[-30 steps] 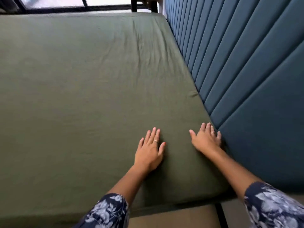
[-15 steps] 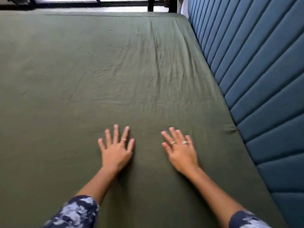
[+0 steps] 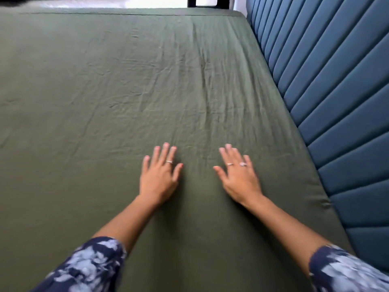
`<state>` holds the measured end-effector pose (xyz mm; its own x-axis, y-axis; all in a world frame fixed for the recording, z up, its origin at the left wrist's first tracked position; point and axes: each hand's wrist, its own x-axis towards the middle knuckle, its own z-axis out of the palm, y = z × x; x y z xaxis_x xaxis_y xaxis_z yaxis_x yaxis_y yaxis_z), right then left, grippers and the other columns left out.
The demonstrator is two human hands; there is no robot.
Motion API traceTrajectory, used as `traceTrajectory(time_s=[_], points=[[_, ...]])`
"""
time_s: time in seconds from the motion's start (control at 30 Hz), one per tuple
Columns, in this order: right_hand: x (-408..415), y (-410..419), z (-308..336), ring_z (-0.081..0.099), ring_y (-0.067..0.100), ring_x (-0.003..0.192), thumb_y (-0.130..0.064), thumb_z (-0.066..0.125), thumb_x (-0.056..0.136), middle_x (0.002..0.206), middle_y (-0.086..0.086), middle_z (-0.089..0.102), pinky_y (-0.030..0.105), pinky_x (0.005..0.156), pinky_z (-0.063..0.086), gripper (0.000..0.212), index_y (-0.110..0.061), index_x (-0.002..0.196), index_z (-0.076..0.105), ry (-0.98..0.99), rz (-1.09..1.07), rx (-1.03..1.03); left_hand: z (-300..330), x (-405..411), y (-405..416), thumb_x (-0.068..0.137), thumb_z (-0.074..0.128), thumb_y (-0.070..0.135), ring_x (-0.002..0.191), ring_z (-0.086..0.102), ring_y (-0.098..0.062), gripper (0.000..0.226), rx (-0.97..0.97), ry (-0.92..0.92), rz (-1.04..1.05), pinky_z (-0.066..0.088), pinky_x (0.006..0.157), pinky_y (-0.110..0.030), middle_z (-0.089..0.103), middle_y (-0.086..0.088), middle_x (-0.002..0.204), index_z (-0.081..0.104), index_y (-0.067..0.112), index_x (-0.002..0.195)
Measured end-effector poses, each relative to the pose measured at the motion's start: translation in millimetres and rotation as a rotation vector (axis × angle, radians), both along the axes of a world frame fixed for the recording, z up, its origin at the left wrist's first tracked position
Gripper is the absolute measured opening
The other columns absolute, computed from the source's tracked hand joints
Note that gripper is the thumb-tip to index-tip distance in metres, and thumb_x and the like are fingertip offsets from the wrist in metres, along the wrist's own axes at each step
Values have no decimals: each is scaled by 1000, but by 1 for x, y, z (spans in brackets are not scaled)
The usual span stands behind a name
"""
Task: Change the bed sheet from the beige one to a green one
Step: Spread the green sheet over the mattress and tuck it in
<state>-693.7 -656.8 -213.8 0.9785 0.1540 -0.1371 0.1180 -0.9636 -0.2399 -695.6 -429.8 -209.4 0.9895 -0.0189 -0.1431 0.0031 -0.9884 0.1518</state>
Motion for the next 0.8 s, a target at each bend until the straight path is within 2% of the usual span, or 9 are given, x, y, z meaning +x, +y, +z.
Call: traceTrajectory(time_s=[0.1, 0.17, 0.27, 0.37, 0.47, 0.53, 0.63, 0.73, 0.8], points=[[37, 56, -4, 1, 7, 147, -66, 4, 87, 160, -10, 3, 38, 117, -2, 71, -36, 151, 12, 80, 259, 63, -5, 34, 38, 100, 25, 49, 148, -1, -19, 62, 62, 37, 232, 3, 118, -44, 0, 2, 161, 9, 23, 154], [69, 51, -12, -1, 7, 147, -59, 16, 97, 160, -12, 1, 39, 117, -4, 56, -41, 150, 12, 106, 272, 52, -12, 53, 35, 100, 23, 47, 148, -3, -22, 61, 31, 83, 349, 3, 118, -47, -3, 0, 161, 7, 22, 154], [124, -23, -23, 1, 11, 147, -55, 21, 99, 160, -11, 1, 39, 117, 0, 53, -41, 150, 11, 69, -10, -23, -22, 84, 2, 101, 20, 46, 148, -8, -23, 56, -18, 83, 323, -2, 116, -53, -7, 1, 161, 3, 32, 153], [149, -120, -22, 5, 16, 148, -54, 22, 99, 161, -2, 4, 43, 119, 5, 61, -27, 153, 10, 119, -396, -50, -29, 107, -37, 100, 21, 49, 148, -8, -18, 53, -8, 34, 84, -3, 115, -52, -7, 8, 160, 3, 43, 150], [156, -141, -19, 6, 19, 148, -48, 25, 100, 161, 6, 5, 42, 119, 7, 64, -13, 152, 14, 100, -534, -57, -27, 139, -68, 99, 19, 52, 147, -10, -16, 54, -37, 73, -39, -5, 115, -53, -8, 11, 160, 3, 44, 150], [167, -111, -20, 4, 19, 148, -48, 28, 100, 161, 6, 3, 42, 118, 3, 65, -13, 152, 14, 29, -463, -55, -28, 159, -87, 99, 19, 54, 147, -11, -16, 57, -80, 97, 2, -7, 115, -53, -8, 10, 160, 2, 39, 151], [191, -45, -25, 4, 16, 148, -47, 28, 101, 161, 1, 3, 40, 117, 3, 59, -21, 153, 15, -53, -139, 6, -39, 167, -107, 95, 8, 57, 147, -12, -15, 62, -49, 30, 67, -7, 116, -51, -9, 9, 160, 0, 35, 152], [218, 0, -29, 0, 8, 147, -47, 22, 102, 160, -11, 1, 40, 117, -3, 52, -35, 151, 12, 43, 183, 59, -50, 162, -110, 84, -6, 54, 147, -10, -10, 71, -4, -39, 74, -9, 115, -46, -9, 12, 159, 0, 35, 152], [241, -5, -32, 1, 7, 147, -51, 21, 101, 160, -12, 2, 42, 118, -2, 50, -43, 149, 12, 44, 221, 30, -53, 162, -108, 86, -2, 55, 147, -7, -10, 69, -2, -70, 80, -8, 115, -46, -6, 12, 159, 3, 35, 152]])
